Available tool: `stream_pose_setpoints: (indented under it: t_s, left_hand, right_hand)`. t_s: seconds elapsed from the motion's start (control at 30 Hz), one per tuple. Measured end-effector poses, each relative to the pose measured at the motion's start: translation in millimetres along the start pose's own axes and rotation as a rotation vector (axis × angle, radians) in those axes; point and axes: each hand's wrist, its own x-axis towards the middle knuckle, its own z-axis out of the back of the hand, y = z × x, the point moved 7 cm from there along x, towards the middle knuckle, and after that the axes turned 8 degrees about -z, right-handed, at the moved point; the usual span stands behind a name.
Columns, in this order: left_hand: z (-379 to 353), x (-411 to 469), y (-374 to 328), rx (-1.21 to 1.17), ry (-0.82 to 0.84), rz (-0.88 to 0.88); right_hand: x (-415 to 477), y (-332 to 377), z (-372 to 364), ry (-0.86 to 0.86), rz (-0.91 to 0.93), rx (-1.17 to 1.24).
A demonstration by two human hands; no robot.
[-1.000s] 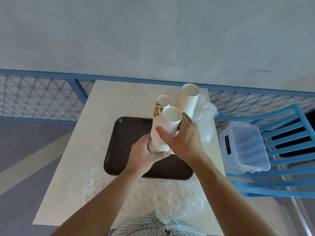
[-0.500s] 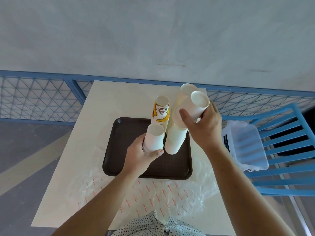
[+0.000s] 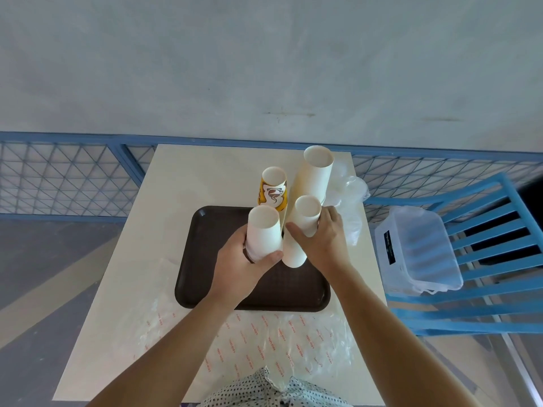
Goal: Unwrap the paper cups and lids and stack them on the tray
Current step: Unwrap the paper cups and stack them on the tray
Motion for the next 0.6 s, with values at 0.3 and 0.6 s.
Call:
stream_pose_setpoints:
  t_s: [0.3,0.6]
  left_hand:
    - [-10,38,-60,-0.067,0.008,-0.187]
    - [-53,62,-76,-0.031,0.083,-0.200]
  right_hand:
    - [-10,-14,7,0.126,0.038,-0.014]
    - [-37,-55,23,0.181,-0.084,-0.037]
